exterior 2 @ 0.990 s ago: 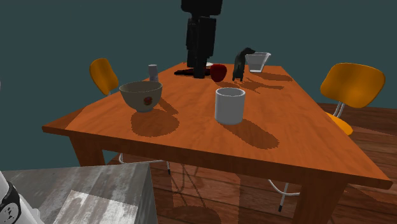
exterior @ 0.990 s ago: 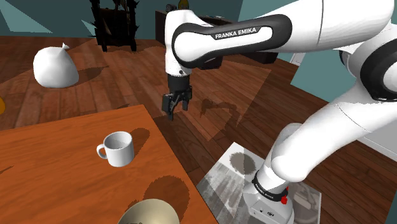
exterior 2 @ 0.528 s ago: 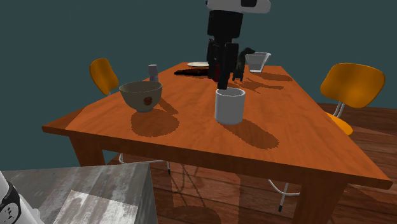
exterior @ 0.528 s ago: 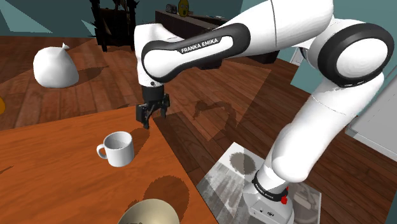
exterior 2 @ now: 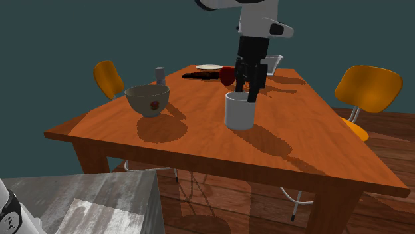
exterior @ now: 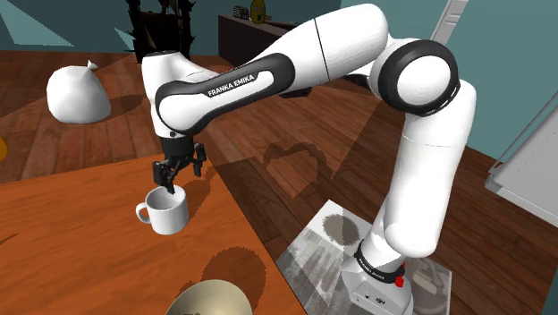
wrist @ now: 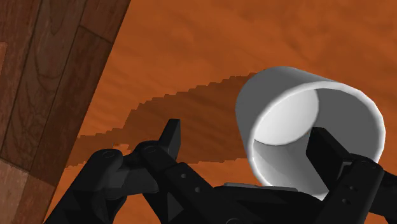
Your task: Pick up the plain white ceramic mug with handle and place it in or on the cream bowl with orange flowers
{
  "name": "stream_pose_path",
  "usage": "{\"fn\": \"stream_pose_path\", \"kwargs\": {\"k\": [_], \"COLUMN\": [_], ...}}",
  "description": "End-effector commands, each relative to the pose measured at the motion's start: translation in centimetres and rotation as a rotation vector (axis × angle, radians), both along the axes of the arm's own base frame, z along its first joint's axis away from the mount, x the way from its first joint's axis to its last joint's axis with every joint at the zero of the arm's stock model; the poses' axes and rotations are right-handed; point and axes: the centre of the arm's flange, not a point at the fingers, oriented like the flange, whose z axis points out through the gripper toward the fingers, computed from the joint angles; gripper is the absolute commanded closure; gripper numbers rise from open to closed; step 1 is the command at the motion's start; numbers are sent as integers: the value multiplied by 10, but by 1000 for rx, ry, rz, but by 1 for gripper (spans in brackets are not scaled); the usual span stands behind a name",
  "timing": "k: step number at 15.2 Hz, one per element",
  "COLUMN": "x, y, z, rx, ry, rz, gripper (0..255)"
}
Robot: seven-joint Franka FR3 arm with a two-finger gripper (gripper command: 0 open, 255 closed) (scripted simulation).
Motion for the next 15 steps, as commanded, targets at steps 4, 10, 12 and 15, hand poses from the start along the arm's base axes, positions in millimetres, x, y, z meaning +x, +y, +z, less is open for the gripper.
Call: {"fn": "stream_pose_path", "kwargs": {"k": [4, 10, 12, 15], "x": [11, 9, 9, 9], "y": [12, 12, 12, 12], "z": [-24, -48, -48, -48], "rx": [-3, -3, -3, -3], "ry": [-3, -3, -3, -3], "rz": [2, 2, 2, 2], "gripper": [0, 0, 0, 0]}}
